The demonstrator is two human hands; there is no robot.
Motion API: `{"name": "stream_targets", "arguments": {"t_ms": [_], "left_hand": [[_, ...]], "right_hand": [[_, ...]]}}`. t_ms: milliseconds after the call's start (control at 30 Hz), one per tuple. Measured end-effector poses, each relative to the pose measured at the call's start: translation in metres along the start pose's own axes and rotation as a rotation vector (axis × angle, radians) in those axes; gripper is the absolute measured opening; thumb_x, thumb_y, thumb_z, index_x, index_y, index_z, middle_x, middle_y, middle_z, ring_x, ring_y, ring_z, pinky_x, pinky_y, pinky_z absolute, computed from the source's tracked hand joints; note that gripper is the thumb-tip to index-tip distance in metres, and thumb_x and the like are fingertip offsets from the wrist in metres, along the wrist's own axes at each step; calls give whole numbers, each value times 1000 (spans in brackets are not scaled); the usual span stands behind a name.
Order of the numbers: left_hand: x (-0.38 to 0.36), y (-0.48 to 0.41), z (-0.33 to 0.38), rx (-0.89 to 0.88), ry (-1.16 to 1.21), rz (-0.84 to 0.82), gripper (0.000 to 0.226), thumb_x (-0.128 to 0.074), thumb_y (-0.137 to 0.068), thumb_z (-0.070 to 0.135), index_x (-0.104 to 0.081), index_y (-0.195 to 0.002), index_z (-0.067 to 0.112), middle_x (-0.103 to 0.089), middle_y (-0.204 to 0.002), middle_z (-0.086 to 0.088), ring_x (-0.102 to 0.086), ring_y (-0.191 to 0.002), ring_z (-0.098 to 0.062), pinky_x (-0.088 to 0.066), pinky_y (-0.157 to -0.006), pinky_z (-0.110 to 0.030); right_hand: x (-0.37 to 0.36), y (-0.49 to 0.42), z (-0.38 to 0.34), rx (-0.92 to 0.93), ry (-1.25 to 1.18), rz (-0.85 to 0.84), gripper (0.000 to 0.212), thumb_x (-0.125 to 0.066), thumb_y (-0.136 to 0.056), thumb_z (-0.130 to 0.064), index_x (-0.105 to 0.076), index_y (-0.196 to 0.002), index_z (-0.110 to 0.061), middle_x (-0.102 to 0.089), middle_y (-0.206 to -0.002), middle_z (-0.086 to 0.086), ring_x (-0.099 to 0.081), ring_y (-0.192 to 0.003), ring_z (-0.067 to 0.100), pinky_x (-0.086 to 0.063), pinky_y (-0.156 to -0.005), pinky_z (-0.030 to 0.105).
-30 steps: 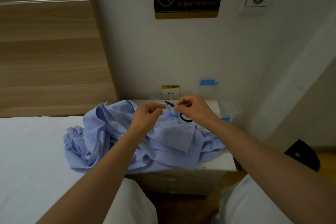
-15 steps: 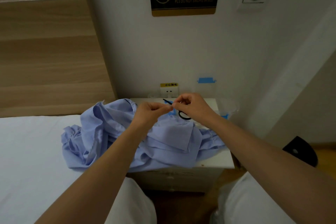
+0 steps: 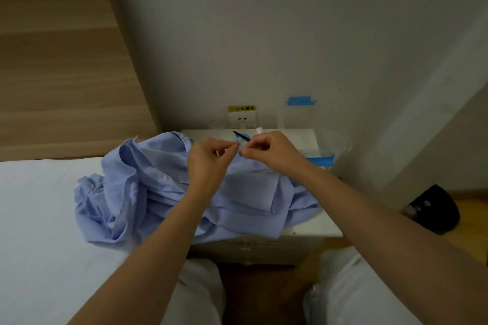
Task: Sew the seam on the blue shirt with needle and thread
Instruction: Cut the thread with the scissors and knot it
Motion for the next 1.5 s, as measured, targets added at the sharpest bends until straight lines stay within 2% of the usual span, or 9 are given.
{"name": "stream_targets", "arguments": {"t_ms": [67,167,233,367,633,900,1100,1300,1500], "left_hand": [[-3,-4,-12,-187,-273,18,9,-70,-86,25,-78,-90,23,-61,-72,3,-53,-67,-15,-42,-58,-30],[-6,-5,-17,-351,-437,27,7,-73,-83,19,-78,-88,19,-58,-70,-1,-44,-70,-13,-34,-57,-28],[-8,-6,-19,-387,-499,33,4,-77,-79,18,-78,-82,19,-58,-69,-1,-43,-70,-12,-33,-55,-28],[-10,-6,-17,-338,-516,70,7,-79,-77,23,-77,-74,17,-54,-67,1,-41,-73,-12,-25,-52,-22],[-2,-6,-17,-67,-320,-19,17,-80,-75,30,-67,-66,24,-52,-68,3,-47,-67,-13,-39,-59,-29],[1,0,-17,113,81,-120,25,-82,-73,17,-61,-60,13,-37,-49,7,-30,-50,-9,-33,-53,-25],[3,2,-15,71,186,-166,17,-80,-76,20,-65,-68,16,-45,-60,9,-37,-56,-6,-36,-55,-17],[3,2,-14,5,232,-208,15,-73,-83,20,-61,-75,16,-46,-71,-21,-41,-61,-16,-37,-57,-26],[0,3,-24,1,198,-201,17,-63,-91,24,-58,-81,11,-48,-65,-2,-44,-62,-10,-38,-59,-16]], "right_hand": [[-1,-4,5,-4,7,39,9,-69,-87,-16,-74,-81,-12,-67,-73,24,-58,-64,36,-49,-64,41],[-1,-6,10,-23,3,71,9,-68,-87,-12,-72,-80,-9,-56,-56,13,-44,-47,7,-38,-53,20],[-2,-5,11,-39,39,75,11,-67,-87,-11,-70,-77,-11,-49,-46,-8,-41,-42,4,-33,-51,11],[-8,-9,12,-23,110,121,12,-66,-86,-12,-69,-75,-13,-44,-43,-11,-41,-41,3,-32,-49,10],[-9,-7,7,-24,176,91,9,-64,-87,-12,-70,-81,-12,-42,-44,-10,-40,-39,3,-33,-48,8],[-9,-3,6,-69,92,35,7,-66,-87,-13,-71,-82,-11,-39,-35,-14,-35,-38,4,-32,-47,13],[-5,-2,4,-111,20,47,9,-67,-87,-13,-72,-87,-5,-40,-43,-7,-32,-40,5,-32,-49,20],[-2,-3,5,-104,30,128,9,-66,-86,-7,-69,-81,-2,-42,-38,-12,-36,-36,3,-33,-46,12],[-2,1,0,-76,-20,41,15,-71,-87,-21,-75,-89,-7,-49,-44,-10,-39,-40,3,-43,-60,24]]}}
Point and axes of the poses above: each hand's wrist, its own y-axis away from the middle knuckle, its own x-axis out of the back of the hand, z = x × y, the point moved 1 cm from there along -y, towards the middle knuckle
